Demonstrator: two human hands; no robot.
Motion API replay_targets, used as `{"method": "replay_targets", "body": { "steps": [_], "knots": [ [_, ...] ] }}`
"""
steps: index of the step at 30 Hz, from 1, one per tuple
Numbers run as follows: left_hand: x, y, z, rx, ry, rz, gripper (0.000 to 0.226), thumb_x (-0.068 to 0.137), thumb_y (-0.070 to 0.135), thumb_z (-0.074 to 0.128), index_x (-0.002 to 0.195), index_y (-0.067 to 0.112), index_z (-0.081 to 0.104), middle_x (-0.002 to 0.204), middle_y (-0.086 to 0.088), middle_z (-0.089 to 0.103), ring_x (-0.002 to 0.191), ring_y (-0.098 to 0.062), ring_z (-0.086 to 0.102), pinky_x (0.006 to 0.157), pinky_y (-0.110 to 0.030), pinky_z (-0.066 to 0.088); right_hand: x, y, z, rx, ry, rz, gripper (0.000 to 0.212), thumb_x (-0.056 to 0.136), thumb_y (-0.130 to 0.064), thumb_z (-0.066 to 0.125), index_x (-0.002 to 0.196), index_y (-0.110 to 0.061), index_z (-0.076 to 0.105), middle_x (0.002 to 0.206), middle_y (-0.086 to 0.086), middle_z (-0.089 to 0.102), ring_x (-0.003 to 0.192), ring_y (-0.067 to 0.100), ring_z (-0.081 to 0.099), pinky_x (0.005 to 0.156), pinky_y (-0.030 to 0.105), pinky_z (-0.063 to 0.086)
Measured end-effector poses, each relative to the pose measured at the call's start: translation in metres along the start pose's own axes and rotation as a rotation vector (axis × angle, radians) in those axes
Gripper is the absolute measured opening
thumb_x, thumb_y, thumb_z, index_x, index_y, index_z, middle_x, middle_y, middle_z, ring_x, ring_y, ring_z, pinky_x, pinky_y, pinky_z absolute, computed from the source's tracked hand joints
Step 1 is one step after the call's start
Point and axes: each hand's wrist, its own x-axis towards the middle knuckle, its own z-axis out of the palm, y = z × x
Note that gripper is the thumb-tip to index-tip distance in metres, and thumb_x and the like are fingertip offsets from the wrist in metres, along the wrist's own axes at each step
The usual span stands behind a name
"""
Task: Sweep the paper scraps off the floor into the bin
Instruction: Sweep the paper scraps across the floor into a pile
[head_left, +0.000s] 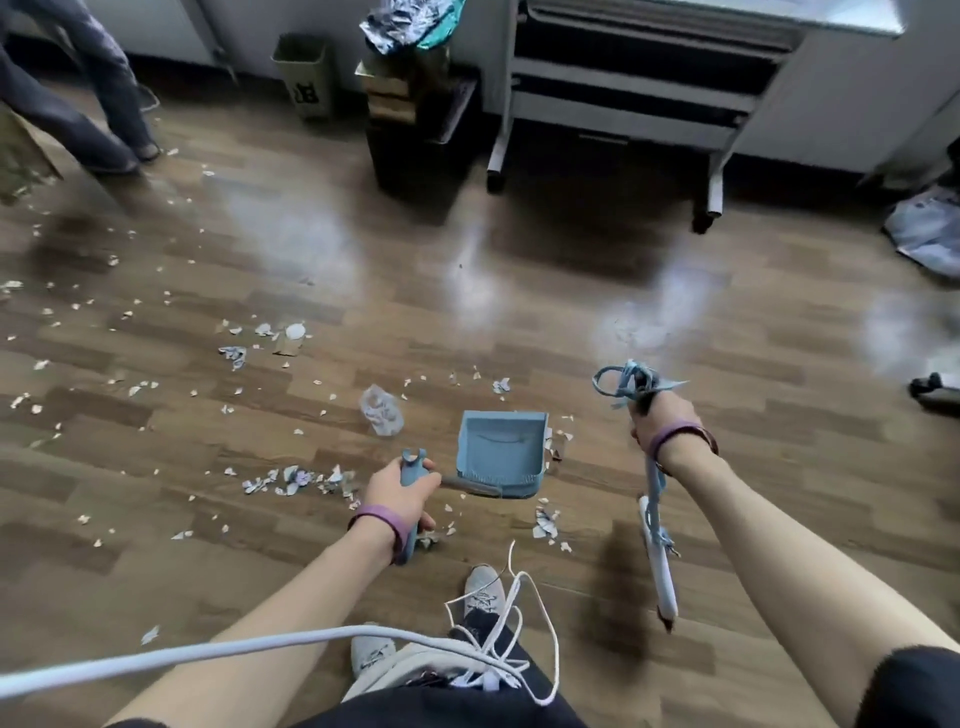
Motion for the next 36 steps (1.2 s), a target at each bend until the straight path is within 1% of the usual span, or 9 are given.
{"method": "replay_targets", "body": {
  "steps": [4,7,9,14,17,20,27,32,36],
  "knots": [
    [0.004,-0.008,0.001,0.036,-0.02,-0.045,0.007,0.087,0.013,0.06,0.092,0.018,0.059,0.079,-0.006,0.061,0.033,-0.014,0.052,0.052,-0.026,0.051,0.016,0.028,0.029,-0.035,-0.152,0.017,0.034,0.094,-0.035,0.051,0.117,-0.01,0.059,0.115,0.022,0.065,0.102,0.038,0.061,0.079,0.033,0.043],
    [0.007,-0.01,-0.007,0.072,-0.004,-0.066,0.008,0.087,0.012,0.061,0.09,0.019,0.059,0.081,-0.006,0.063,0.033,-0.014,0.051,0.049,-0.026,0.05,0.017,0.039,0.047,-0.064,-0.225,-0.017,0.042,0.094,-0.037,0.051,0.135,-0.028,0.048,0.126,0.017,0.06,0.11,0.036,0.059,0.083,0.033,0.044],
    [0.01,-0.009,-0.013,0.093,0.002,-0.083,0.008,0.087,0.012,0.061,0.093,0.017,0.06,0.08,-0.005,0.064,0.033,-0.013,0.051,0.045,-0.022,0.048,0.022,0.032,0.057,-0.081,-0.244,-0.034,0.042,0.093,-0.042,0.052,0.134,-0.035,0.047,0.126,0.012,0.061,0.11,0.034,0.06,0.086,0.033,0.046],
    [0.021,-0.011,-0.033,0.141,0.022,-0.109,0.011,0.088,0.015,0.059,0.099,0.015,0.06,0.071,-0.003,0.061,0.032,-0.012,0.049,0.041,-0.018,0.045,0.036,-0.01,0.081,-0.053,-0.248,-0.042,0.036,0.09,-0.036,0.059,0.125,-0.025,0.06,0.117,0.014,0.065,0.105,0.035,0.061,0.083,0.032,0.047],
    [0.029,-0.015,-0.05,0.178,0.028,-0.115,0.012,0.088,0.016,0.058,0.1,0.015,0.059,0.066,-0.001,0.059,0.03,-0.01,0.049,0.037,-0.016,0.042,0.037,-0.039,0.092,0.017,-0.193,-0.088,0.033,0.091,-0.036,0.059,0.124,-0.031,0.061,0.118,0.013,0.066,0.107,0.035,0.06,0.085,0.032,0.046],
    [0.041,-0.025,-0.077,0.189,0.041,-0.121,0.013,0.087,0.018,0.06,0.1,0.019,0.059,0.068,0.002,0.061,0.032,-0.012,0.052,0.043,-0.019,0.046,0.035,-0.072,0.106,0.052,-0.172,-0.119,0.032,0.09,-0.033,0.06,0.123,-0.034,0.061,0.118,0.009,0.066,0.108,0.033,0.06,0.085,0.03,0.045],
    [0.08,-0.047,-0.173,0.13,0.056,-0.099,0.009,0.086,0.02,0.061,0.094,0.025,0.06,0.074,0.004,0.065,0.04,-0.019,0.057,0.063,-0.031,0.054,-0.003,-0.196,0.182,-0.049,-0.248,-0.247,0.032,0.088,-0.041,0.059,0.119,-0.033,0.063,0.118,0.008,0.067,0.106,0.033,0.061,0.09,0.034,0.05],
    [0.101,-0.073,-0.285,0.048,0.085,-0.116,0.016,0.084,0.02,0.062,0.099,0.023,0.064,0.076,0.002,0.066,0.037,-0.019,0.054,0.053,-0.026,0.051,-0.051,-0.319,0.271,-0.175,-0.339,-0.41,0.029,0.087,-0.036,0.06,0.115,-0.037,0.066,0.118,0.003,0.068,0.106,0.03,0.062,0.089,0.03,0.049],
    [0.103,-0.093,-0.368,-0.058,0.139,-0.124,0.018,0.083,0.017,0.062,0.101,0.017,0.066,0.088,-0.001,0.066,0.034,-0.019,0.047,0.044,-0.023,0.045,-0.104,-0.419,0.332,-0.227,-0.327,-0.544,0.028,0.091,-0.038,0.053,0.111,-0.023,0.066,0.11,0.014,0.068,0.102,0.036,0.061,0.078,0.032,0.047]
  ]
}}
